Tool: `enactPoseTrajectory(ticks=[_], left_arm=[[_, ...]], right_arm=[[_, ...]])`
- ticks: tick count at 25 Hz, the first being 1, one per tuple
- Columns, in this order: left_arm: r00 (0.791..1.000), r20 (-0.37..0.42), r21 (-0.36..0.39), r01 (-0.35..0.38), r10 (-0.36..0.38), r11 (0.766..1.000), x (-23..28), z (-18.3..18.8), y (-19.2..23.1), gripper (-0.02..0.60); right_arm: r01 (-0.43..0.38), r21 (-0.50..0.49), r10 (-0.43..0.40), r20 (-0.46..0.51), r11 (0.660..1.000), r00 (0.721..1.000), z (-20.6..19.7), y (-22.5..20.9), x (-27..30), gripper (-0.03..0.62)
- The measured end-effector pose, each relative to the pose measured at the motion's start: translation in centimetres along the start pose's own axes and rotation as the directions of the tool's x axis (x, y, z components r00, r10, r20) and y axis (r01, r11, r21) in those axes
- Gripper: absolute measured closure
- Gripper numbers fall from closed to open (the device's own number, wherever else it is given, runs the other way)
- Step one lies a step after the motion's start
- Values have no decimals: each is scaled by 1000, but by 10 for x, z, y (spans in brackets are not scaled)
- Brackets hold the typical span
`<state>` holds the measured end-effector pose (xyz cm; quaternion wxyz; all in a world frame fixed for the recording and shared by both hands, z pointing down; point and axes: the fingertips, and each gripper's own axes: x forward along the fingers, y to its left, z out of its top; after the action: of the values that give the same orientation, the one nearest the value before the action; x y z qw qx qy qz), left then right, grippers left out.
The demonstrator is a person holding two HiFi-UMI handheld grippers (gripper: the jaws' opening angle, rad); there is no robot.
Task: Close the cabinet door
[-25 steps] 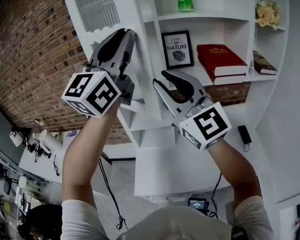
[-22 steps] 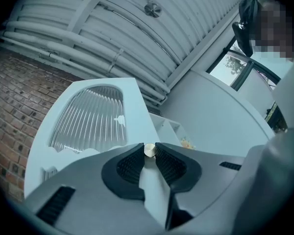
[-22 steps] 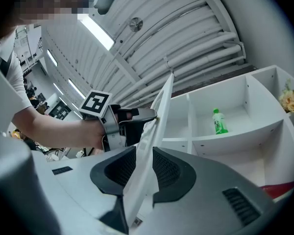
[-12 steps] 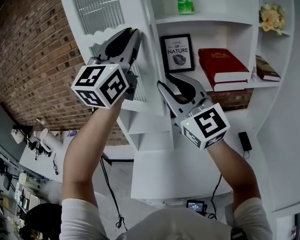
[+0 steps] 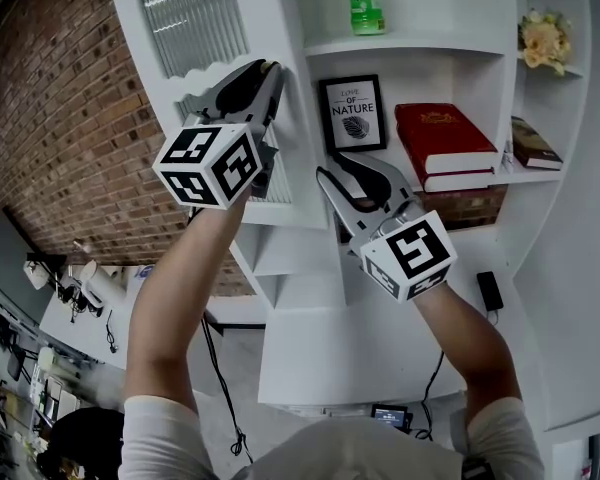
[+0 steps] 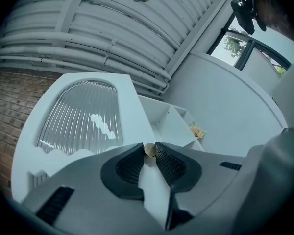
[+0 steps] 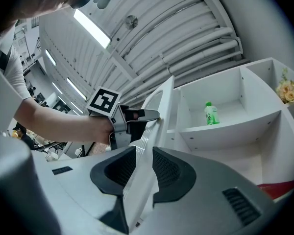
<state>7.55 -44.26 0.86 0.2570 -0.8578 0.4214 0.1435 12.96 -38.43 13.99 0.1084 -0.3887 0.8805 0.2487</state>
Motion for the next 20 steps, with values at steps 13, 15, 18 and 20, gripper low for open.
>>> enactPoseTrajectory(ticks=[13,15,18,20], left_arm=[[1000,-22,7,-17,18,1000,25,-12,4,506],[999,-28,11,-20,20,1000,28,-14,5,506],[999,-35,11,-27,27,1000,33,-18,7,506],[999,-39,13,-31,31,999,36,-20,8,506]], right_arm=[[28,6,-28,-18,1000,999,-14,-23,-14,471],[30,5,-30,-21,1000,999,-15,-25,-15,471],[35,7,-35,-24,999,999,-17,-29,-17,471],[37,9,-37,-25,999,999,-18,-32,-18,471]])
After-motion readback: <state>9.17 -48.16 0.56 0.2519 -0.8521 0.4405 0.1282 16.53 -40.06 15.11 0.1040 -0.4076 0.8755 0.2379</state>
